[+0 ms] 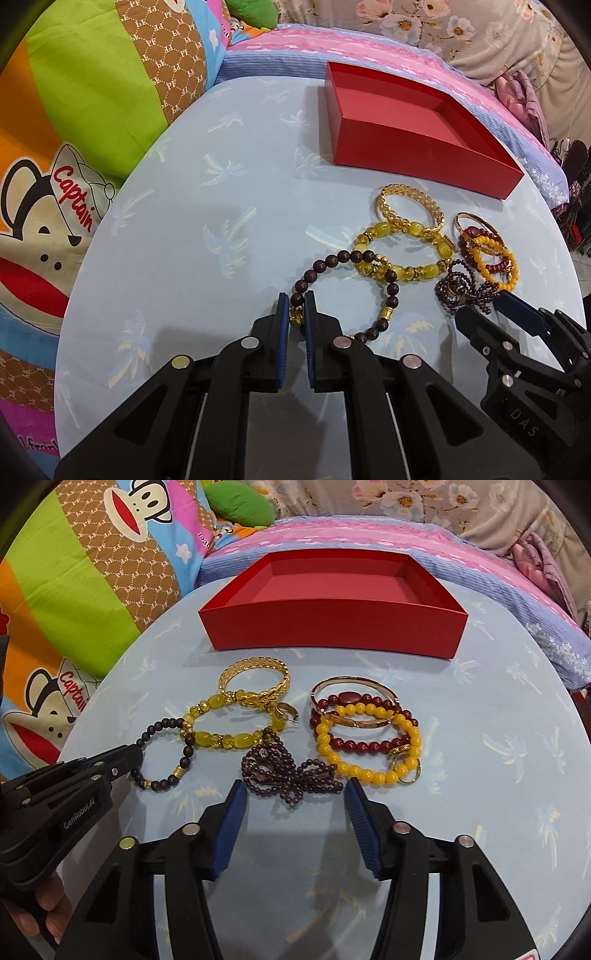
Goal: Organize jewelry
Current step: 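Grasp the black bead bracelet with the left tool while the right tool grasps the garnet bow bracelet, then carry both bracelets into the red box and open both tools to release them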
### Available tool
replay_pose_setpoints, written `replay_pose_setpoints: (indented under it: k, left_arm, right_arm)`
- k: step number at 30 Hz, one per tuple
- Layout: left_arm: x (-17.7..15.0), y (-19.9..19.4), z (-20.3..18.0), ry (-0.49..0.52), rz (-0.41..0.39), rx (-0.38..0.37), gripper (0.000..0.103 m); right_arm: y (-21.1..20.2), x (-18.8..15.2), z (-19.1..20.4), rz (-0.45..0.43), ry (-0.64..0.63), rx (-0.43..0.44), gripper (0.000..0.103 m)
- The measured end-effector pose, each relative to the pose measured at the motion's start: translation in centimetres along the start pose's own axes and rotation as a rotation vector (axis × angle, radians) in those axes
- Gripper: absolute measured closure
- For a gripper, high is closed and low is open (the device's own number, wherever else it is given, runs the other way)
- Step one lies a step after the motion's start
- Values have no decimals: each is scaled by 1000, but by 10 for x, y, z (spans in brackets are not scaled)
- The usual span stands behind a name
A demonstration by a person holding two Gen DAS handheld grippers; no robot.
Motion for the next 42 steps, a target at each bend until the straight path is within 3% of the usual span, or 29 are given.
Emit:
replay_pose_setpoints:
  k: [6, 13, 15, 27, 42]
  left_arm:
    - [0, 1, 0, -4, 1, -8, 95]
    - [0, -2, -5, 0, 2, -17, 95]
    - [0, -4, -7, 3, -1, -21, 95]
    - [16, -25, -24, 16, -30, -68, 95]
    - [102, -49, -56, 63, -154, -156, 96]
  right_arm:
    - [3, 2, -1, -1, 2, 6, 66]
    - [0, 2, 0, -3, 16, 33, 91]
    - [-2, 3, 1, -7, 16, 42, 94]
    - [-29, 21, -5, -68, 31, 67, 99]
    - [-48, 88, -40, -174, 47, 81, 99]
Point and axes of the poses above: each gripper's, at about its wrist camera, not at the fingertips, and y roughly the way its jaws point, z to its left, x to its top, the point moved 8 cm from there along y, roughly the way its jaws point, and after that the axes turned 15 degrees about -z, right-handed, at the moved point
